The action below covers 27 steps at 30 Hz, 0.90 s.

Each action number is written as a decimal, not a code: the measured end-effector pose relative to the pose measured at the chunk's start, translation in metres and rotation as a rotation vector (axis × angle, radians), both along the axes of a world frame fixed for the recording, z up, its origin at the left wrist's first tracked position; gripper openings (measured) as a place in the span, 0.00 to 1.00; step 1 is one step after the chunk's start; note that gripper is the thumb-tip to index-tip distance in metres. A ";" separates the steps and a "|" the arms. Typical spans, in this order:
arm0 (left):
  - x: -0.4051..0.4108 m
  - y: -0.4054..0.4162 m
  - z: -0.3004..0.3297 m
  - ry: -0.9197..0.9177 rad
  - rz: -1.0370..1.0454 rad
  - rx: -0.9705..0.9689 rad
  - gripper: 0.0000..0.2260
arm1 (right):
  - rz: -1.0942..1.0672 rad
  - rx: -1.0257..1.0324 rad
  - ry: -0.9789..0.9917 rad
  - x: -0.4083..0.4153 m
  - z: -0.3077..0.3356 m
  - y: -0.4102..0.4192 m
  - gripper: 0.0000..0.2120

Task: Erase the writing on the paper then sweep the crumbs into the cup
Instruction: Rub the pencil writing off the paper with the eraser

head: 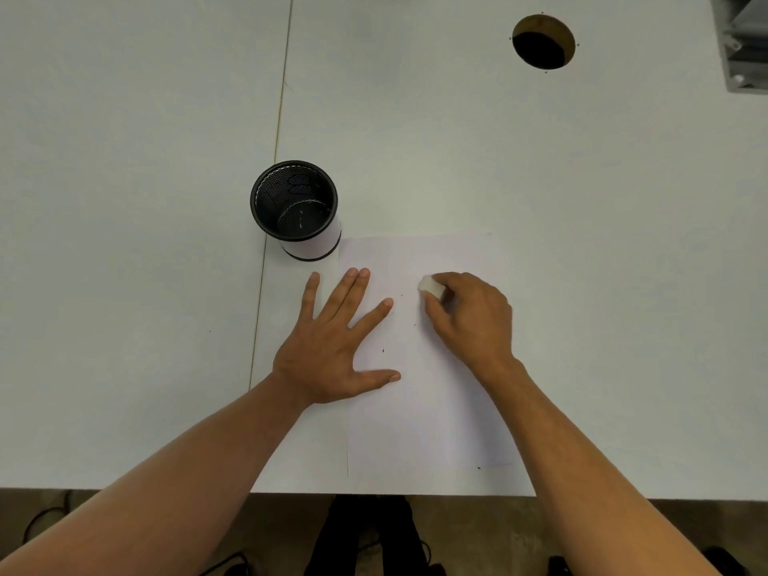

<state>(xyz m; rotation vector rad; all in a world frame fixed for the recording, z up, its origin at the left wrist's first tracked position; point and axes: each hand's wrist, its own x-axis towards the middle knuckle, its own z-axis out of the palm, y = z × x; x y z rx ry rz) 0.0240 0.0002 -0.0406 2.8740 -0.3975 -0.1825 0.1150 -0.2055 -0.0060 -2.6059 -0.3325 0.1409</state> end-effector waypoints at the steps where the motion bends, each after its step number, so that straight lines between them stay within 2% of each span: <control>1: 0.000 0.000 0.000 0.001 0.003 0.002 0.42 | -0.067 0.020 -0.003 0.000 0.000 -0.002 0.10; 3: 0.000 0.000 0.000 -0.003 0.005 -0.002 0.43 | -0.127 0.065 -0.005 -0.005 0.001 0.005 0.08; 8: 0.000 -0.001 -0.001 -0.007 0.003 -0.019 0.43 | -0.014 0.118 0.039 -0.016 0.002 0.039 0.12; 14: 0.001 -0.001 0.000 0.005 0.002 -0.032 0.42 | -0.217 0.060 0.021 0.005 0.001 0.008 0.10; 19: -0.001 -0.001 0.000 -0.006 0.029 -0.014 0.50 | 0.023 0.162 0.052 -0.016 0.000 0.035 0.13; 21: -0.001 -0.001 0.000 0.005 0.031 -0.007 0.52 | 0.039 0.158 0.066 -0.020 -0.003 0.038 0.13; 24: 0.000 -0.001 0.002 0.027 0.028 0.012 0.52 | -0.039 0.104 0.040 -0.015 -0.005 0.026 0.12; 27: 0.001 -0.002 0.003 0.043 0.029 0.023 0.52 | -0.222 0.077 0.036 -0.010 -0.004 0.012 0.10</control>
